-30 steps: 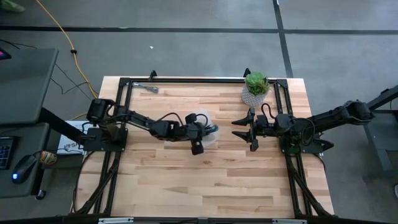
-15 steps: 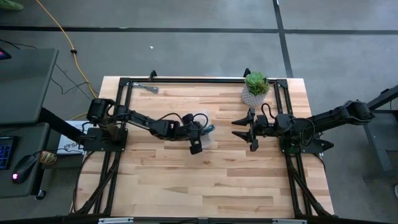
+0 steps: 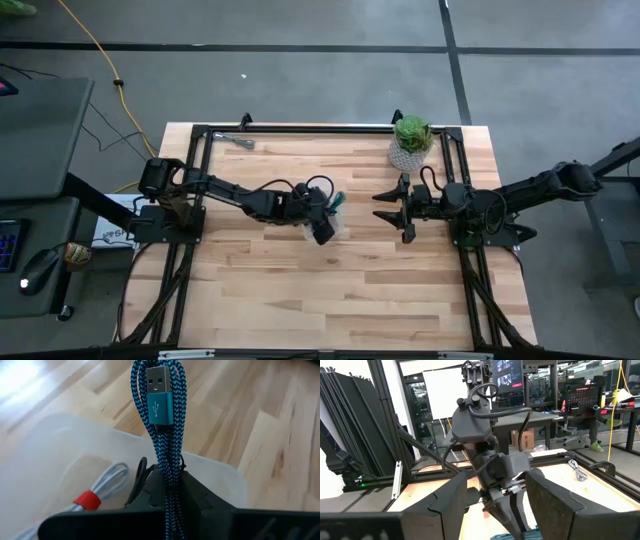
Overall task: Pick and place USB-C Cables
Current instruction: Put the blue charger cable into the transparent bin
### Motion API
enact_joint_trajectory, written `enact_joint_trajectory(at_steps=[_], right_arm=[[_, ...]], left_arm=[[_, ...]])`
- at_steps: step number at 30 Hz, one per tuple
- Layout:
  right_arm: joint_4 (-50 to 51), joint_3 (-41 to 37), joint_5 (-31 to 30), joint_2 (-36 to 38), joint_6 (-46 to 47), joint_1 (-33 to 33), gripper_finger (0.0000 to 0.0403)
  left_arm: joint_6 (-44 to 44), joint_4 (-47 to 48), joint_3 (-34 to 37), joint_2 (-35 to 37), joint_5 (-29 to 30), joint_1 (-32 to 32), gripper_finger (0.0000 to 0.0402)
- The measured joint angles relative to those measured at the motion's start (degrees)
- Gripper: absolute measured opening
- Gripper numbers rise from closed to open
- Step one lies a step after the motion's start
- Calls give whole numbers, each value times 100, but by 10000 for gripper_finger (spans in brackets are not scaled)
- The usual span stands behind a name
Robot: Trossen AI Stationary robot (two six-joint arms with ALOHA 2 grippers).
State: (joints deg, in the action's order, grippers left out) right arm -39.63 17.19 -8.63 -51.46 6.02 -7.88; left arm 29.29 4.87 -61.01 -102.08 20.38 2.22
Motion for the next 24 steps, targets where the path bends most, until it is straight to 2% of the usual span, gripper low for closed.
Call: enact_joint_trajectory(at_steps=[13, 24], right_arm=[[46, 0, -1, 0, 0, -1, 195], [45, 0, -1, -1, 15, 0, 195]], left_arm=[[2186, 668, -9, 0, 77, 50, 4], [2519, 809, -9, -26, 120, 133, 14]])
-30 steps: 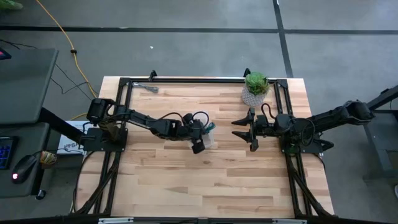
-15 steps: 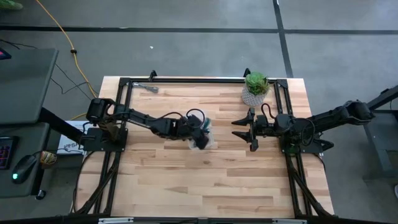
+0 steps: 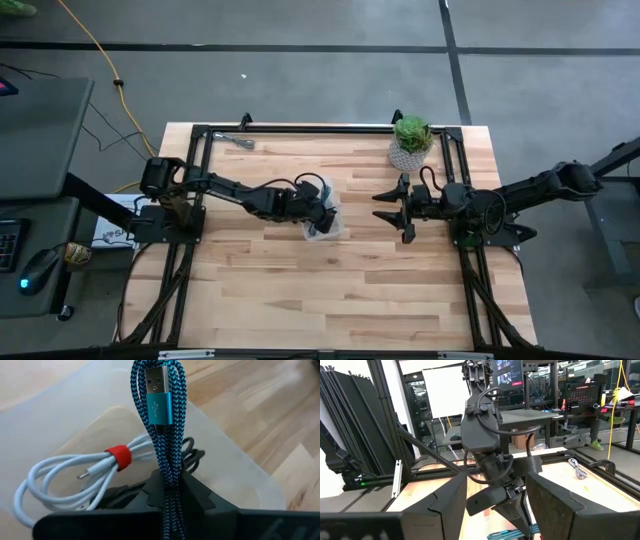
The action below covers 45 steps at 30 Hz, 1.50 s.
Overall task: Pick and place USB-C Cables
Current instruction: Put the blue charger cable into the transparent bin
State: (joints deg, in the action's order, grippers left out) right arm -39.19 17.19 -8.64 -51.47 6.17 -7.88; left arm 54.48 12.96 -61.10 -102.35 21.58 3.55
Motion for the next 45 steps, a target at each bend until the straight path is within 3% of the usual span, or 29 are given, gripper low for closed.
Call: enact_joint_trajectory(at_steps=[10, 23, 45], right_arm=[[-1, 0, -1, 1, 1, -1, 195], [-2, 0, -14, 1, 2, 0, 195], [-1, 0, 6, -1, 4, 0, 195]], left_arm=[[2, 56, 0, -4, -20, -20, 17], [248, -136, -7, -352, -128, -94, 52], [-38, -298, -9, -444, -435, -17, 54]])
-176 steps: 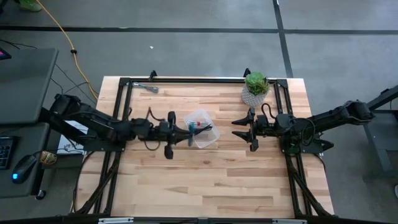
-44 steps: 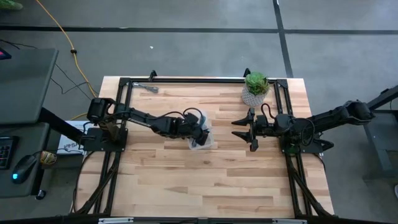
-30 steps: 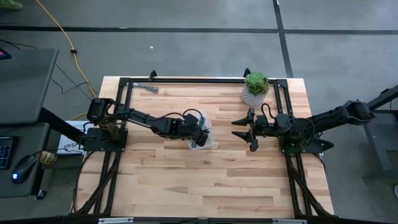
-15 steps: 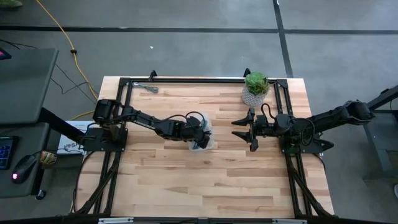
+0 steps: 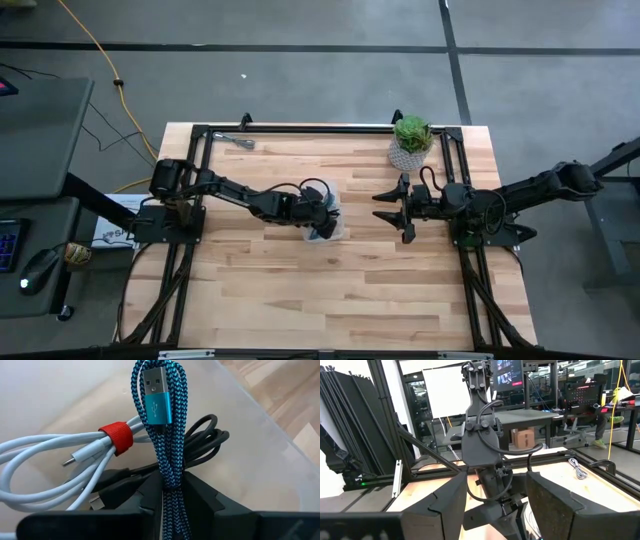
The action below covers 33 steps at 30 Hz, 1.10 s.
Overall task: Pick and place USB-C Cables
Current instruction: Put the blue charger cable into the transparent bin, then put the white charger cable into the transparent bin
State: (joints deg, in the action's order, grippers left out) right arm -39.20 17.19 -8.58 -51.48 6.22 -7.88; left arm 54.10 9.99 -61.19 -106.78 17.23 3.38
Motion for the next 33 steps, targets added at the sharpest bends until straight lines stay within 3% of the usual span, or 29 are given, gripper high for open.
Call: enact_joint_trajectory(at_steps=[14, 28, 33], right_arm=[[0, 0, -2, 0, 0, 0, 195], [0, 0, -7, 0, 0, -1, 195], [2, 0, -7, 0, 0, -1, 195]], left_arm=[[-406, 224, -245, -13, -240, -5, 61], [-784, 1015, -650, -13, -177, -2, 159], [-1032, 1475, -930, 7, -105, -2, 174]])
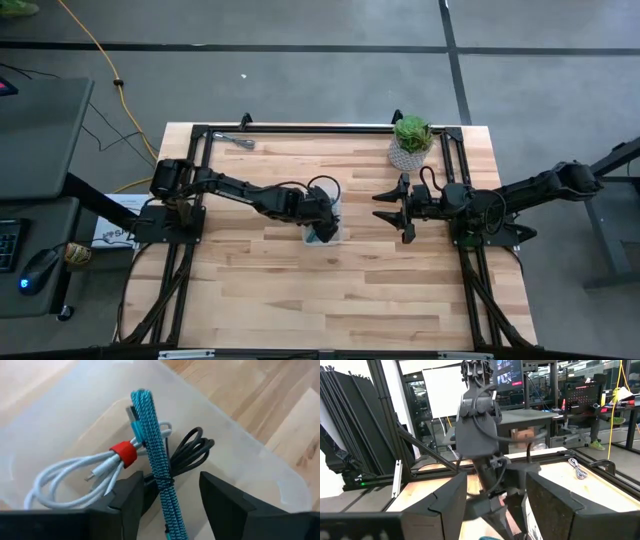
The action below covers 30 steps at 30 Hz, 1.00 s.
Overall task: Pick and place USB-C Cables
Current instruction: Put the white charger cable into the transparent bin
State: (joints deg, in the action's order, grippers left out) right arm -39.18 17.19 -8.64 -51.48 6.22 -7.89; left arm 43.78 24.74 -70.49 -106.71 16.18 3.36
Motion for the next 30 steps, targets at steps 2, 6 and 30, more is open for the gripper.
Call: enact_joint_trajectory(at_steps=[2, 6, 30], right_arm=[[14, 0, 0, 0, 0, 1, 195], [56, 0, 0, 2, 0, 1, 195], [118, 0, -42, -5, 44, 1, 195]], left_arm=[[-159, 130, -75, 88, 25, -1, 174], [-385, 252, -101, 466, 247, -82, 174], [-3192, -1746, 2175, 3898, 2465, -1388, 174]])
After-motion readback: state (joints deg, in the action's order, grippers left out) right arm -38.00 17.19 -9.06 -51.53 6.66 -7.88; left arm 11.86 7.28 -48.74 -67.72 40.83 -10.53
